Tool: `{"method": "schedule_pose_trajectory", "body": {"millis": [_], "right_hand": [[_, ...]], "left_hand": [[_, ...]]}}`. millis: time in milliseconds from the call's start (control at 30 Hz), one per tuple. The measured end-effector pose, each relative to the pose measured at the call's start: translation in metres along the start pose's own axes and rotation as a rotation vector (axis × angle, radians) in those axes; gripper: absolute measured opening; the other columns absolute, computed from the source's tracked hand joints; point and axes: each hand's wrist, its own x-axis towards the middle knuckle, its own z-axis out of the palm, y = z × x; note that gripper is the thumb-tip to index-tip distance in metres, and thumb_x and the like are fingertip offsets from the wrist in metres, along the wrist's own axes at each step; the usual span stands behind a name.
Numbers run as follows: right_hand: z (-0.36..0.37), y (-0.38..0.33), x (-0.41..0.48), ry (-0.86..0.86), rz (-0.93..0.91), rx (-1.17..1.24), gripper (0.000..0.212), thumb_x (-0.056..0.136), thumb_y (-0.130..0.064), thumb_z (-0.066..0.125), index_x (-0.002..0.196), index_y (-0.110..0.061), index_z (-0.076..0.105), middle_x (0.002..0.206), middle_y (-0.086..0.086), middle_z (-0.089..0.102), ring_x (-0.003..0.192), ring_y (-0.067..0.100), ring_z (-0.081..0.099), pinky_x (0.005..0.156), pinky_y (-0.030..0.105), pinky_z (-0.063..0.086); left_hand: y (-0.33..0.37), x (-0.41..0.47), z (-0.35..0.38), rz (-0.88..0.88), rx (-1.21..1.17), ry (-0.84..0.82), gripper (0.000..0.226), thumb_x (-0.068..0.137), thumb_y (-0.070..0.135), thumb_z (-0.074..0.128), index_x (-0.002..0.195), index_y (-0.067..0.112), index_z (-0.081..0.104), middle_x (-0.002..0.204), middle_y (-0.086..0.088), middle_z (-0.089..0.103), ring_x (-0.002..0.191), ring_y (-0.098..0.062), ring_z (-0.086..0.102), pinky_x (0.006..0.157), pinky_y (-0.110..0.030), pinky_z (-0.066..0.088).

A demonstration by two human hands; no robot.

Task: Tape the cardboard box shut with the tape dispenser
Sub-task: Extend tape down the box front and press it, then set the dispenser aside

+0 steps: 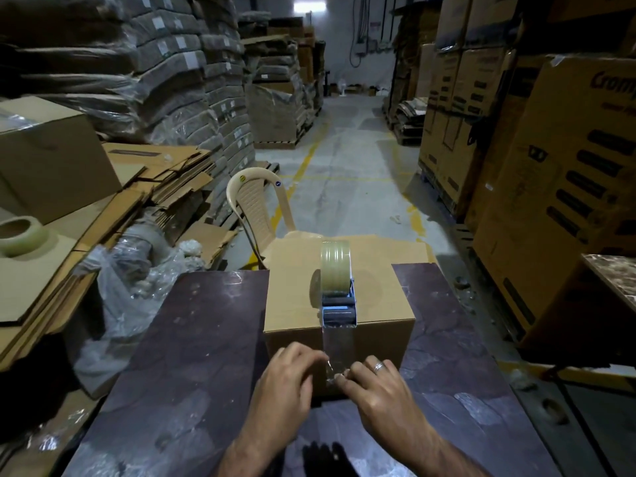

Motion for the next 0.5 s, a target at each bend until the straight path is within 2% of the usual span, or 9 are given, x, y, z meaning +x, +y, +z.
{"method": "schedule_pose_trajectory", "body": {"millis": [67, 200, 400, 500], "right_hand": [[-0.0019, -0.0002, -0.0009, -0.015, -0.001, -0.003, 0.027, 0.087, -0.019, 0.044, 0.094, -0.019, 0.069, 0.079, -0.002, 0.060, 0.073, 0.014, 0.040, 0.061, 0.027, 0.031], [-0.0029, -0.0013, -0.0012, -0.015, 0.005, 0.014, 0.025, 0.085, -0.016, 0.046, 0.094, -0.018, 0.070, 0.079, -0.002, 0.061, 0.072, 0.015, 0.042, 0.055, 0.029, 0.039], [-0.0042, -0.0013, -0.0003, -0.046, -0.002, 0.028, 0.027, 0.084, -0.014, 0.047, 0.096, -0.018, 0.070, 0.080, -0.003, 0.060, 0.073, 0.014, 0.040, 0.063, 0.026, 0.027], [-0.0037, -0.0006, -0.0013, -0.062, -0.001, 0.025, 0.027, 0.083, -0.014, 0.047, 0.097, -0.018, 0.070, 0.080, -0.003, 0.060, 0.074, 0.013, 0.040, 0.063, 0.026, 0.027]], "left_hand": [[0.0005, -0.0050, 0.0021, -0.025, 0.018, -0.002, 0.041, 0.081, 0.007, 0.064, 0.112, 0.035, 0.061, 0.105, 0.019, 0.053, 0.098, 0.001, 0.048, 0.082, -0.014, 0.045], [0.0027, -0.0078, 0.0045, 0.020, 0.038, -0.009, 0.042, 0.076, 0.012, 0.074, 0.111, 0.031, 0.062, 0.102, 0.015, 0.055, 0.092, 0.000, 0.050, 0.074, -0.006, 0.038], [-0.0016, -0.0051, 0.0072, 0.084, 0.071, 0.081, 0.029, 0.073, 0.024, 0.081, 0.097, 0.028, 0.066, 0.091, 0.013, 0.057, 0.083, 0.001, 0.048, 0.067, -0.010, 0.044], [-0.0025, -0.0054, 0.0086, 0.112, 0.094, 0.111, 0.028, 0.071, 0.024, 0.082, 0.095, 0.026, 0.068, 0.089, 0.011, 0.059, 0.081, 0.000, 0.048, 0.065, -0.010, 0.043]]}}
